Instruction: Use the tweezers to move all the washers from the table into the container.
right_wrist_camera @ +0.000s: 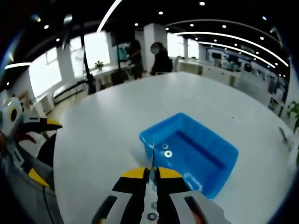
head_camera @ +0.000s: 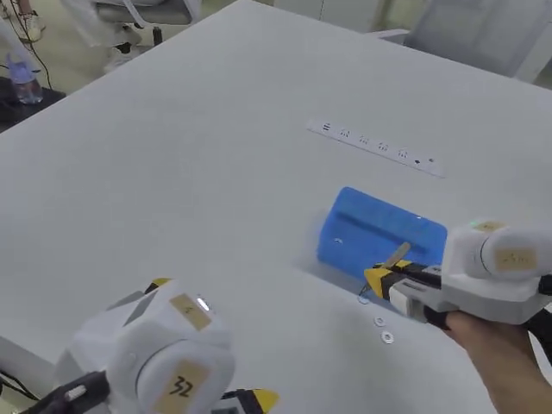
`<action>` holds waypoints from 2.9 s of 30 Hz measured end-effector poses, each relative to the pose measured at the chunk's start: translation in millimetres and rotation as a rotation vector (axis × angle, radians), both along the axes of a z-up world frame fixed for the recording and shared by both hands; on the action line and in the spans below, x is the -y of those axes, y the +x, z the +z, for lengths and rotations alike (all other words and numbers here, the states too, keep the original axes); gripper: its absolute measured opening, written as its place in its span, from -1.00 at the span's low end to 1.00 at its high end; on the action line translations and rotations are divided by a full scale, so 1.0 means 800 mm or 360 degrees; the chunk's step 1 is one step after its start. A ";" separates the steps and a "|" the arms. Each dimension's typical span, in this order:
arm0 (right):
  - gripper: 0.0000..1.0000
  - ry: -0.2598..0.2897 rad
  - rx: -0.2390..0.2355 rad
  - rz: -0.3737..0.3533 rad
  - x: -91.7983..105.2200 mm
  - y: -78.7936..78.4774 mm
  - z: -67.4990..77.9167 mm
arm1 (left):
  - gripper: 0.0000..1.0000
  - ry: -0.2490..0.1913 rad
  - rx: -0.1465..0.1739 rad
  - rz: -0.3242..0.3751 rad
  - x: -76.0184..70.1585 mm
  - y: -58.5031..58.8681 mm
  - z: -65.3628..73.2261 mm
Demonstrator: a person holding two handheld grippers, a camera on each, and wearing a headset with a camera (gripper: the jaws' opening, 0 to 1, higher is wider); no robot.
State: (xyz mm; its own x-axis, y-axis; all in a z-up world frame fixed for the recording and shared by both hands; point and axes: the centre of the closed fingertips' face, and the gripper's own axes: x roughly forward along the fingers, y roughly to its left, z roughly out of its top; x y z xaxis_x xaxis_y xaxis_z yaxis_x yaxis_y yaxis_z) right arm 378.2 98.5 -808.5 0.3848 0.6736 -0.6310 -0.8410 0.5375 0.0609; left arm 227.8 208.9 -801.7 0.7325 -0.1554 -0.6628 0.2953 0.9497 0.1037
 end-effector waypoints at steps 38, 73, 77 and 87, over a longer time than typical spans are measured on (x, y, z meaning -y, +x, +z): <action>-0.94 -0.0050 0.0003 -0.0003 0.008 0.002 -0.016 | 0.94 0.0013 -0.0009 -0.0003 0.000 -0.001 -0.001; -0.94 0.0142 0.0117 -0.0108 -0.001 0.053 0.069 | 0.95 -0.0053 0.0103 0.0017 0.000 0.006 0.015; -0.94 0.0147 0.0059 -0.0144 -0.006 0.060 0.048 | 0.95 -0.0053 0.0103 0.0028 -0.001 0.006 0.015; -0.94 0.0071 0.0008 -0.0133 -0.018 0.072 0.010 | 0.97 -0.0134 0.0062 0.0019 0.007 0.005 0.012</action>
